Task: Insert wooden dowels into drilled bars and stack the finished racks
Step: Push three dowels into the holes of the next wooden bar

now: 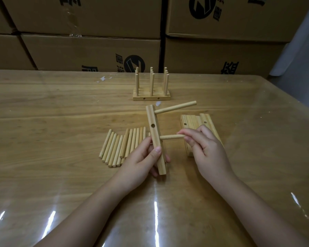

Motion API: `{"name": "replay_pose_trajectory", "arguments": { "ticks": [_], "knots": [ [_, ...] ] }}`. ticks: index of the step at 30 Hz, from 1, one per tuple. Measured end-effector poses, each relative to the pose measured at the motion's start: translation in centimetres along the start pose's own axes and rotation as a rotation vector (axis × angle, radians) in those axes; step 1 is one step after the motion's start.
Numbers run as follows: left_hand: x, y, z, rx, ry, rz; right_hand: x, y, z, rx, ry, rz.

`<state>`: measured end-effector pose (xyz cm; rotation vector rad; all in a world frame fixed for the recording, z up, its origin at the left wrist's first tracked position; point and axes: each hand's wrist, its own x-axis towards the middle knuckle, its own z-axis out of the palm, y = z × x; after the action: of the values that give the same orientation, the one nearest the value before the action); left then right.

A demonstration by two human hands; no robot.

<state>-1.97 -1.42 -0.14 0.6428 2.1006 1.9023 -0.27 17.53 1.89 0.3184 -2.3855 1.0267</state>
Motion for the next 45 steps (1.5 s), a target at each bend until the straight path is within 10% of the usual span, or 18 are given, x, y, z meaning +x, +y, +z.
{"name": "replay_pose_trajectory", "arguments": {
  "ticks": [45],
  "knots": [
    [-0.15, 0.18, -0.06, 0.197, 0.042, 0.029, -0.07, -0.09, -0.84, 0.019, -0.103, 0.163]
  ]
}}
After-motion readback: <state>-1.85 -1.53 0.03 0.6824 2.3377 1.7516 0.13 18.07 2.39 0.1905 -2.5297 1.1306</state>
